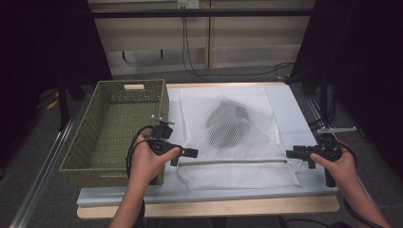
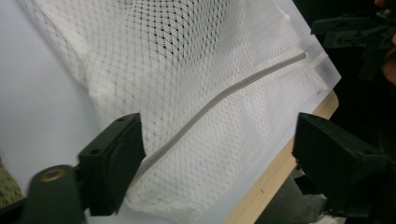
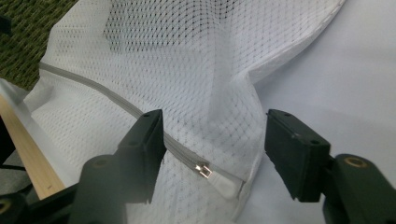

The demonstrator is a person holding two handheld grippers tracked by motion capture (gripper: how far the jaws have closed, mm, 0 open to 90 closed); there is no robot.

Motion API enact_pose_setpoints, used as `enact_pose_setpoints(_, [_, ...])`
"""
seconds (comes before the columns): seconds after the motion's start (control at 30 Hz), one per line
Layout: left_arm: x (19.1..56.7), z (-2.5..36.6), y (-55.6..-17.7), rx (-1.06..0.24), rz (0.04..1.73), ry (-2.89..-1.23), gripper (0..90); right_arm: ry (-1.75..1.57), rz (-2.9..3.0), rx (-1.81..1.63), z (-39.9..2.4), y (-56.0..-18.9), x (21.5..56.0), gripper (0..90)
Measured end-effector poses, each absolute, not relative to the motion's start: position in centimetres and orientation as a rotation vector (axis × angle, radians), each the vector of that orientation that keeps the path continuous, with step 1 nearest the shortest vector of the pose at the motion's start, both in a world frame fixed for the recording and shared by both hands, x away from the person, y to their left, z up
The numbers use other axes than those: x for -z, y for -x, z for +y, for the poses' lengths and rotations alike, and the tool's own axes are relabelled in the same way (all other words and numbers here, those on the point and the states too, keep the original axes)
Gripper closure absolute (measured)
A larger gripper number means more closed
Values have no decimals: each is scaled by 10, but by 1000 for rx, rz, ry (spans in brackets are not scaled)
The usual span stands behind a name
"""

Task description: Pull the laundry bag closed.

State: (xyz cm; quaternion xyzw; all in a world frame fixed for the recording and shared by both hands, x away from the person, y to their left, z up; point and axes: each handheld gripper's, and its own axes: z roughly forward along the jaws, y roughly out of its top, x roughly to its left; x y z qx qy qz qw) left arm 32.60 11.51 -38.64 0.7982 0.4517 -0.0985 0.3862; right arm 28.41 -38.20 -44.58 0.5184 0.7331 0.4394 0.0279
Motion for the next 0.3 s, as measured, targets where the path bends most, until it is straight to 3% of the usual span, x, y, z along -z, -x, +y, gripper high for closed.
enact_pose_setpoints(0.3, [389,108,-326,237,1120,-2026,119,-1597,2270,-1306,-381,-287,450,326])
